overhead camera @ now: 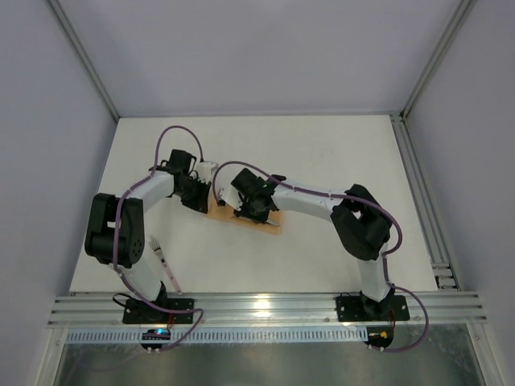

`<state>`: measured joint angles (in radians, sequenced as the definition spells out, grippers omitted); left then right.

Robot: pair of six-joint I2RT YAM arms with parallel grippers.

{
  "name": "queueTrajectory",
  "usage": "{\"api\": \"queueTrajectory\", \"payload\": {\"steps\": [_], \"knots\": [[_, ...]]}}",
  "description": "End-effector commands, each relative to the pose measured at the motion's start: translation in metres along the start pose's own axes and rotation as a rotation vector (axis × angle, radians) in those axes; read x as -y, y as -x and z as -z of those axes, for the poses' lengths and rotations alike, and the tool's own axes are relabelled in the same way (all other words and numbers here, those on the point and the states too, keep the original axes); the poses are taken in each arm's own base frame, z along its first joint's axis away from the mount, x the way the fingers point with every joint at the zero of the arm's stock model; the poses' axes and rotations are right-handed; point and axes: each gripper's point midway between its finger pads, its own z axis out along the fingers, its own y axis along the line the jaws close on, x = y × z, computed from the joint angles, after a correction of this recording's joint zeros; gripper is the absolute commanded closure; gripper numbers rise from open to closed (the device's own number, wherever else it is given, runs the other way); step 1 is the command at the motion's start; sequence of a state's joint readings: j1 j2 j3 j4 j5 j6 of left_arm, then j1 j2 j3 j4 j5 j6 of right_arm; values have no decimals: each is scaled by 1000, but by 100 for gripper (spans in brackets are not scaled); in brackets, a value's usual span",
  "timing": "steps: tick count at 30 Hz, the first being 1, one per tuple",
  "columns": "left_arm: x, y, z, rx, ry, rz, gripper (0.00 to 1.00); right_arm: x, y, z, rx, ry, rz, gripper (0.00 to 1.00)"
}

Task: Fold the napkin into a case and place the utensils inside
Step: Insert the knife into the folded napkin, then pick up the fork from the corner of the board.

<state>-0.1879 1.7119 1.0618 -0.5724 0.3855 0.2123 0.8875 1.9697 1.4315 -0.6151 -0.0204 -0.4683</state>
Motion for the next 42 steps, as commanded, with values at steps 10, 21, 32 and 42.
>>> {"api": "queueTrajectory", "payload": {"steps": [10, 21, 32, 42], "knots": [[-4, 18, 3, 59, 8, -43, 91, 8, 26, -12, 48, -16, 121, 84], [-5, 19, 10, 58, 26, -48, 79, 10, 27, -11, 52, -36, 102, 62], [-17, 19, 119, 142, 162, 19, 38, 39, 48, 53, 168, -220, -32, 37], [-10, -145, 143, -308, 191, 117, 28, 66, 49, 136, 420, -480, -310, 36]]}}
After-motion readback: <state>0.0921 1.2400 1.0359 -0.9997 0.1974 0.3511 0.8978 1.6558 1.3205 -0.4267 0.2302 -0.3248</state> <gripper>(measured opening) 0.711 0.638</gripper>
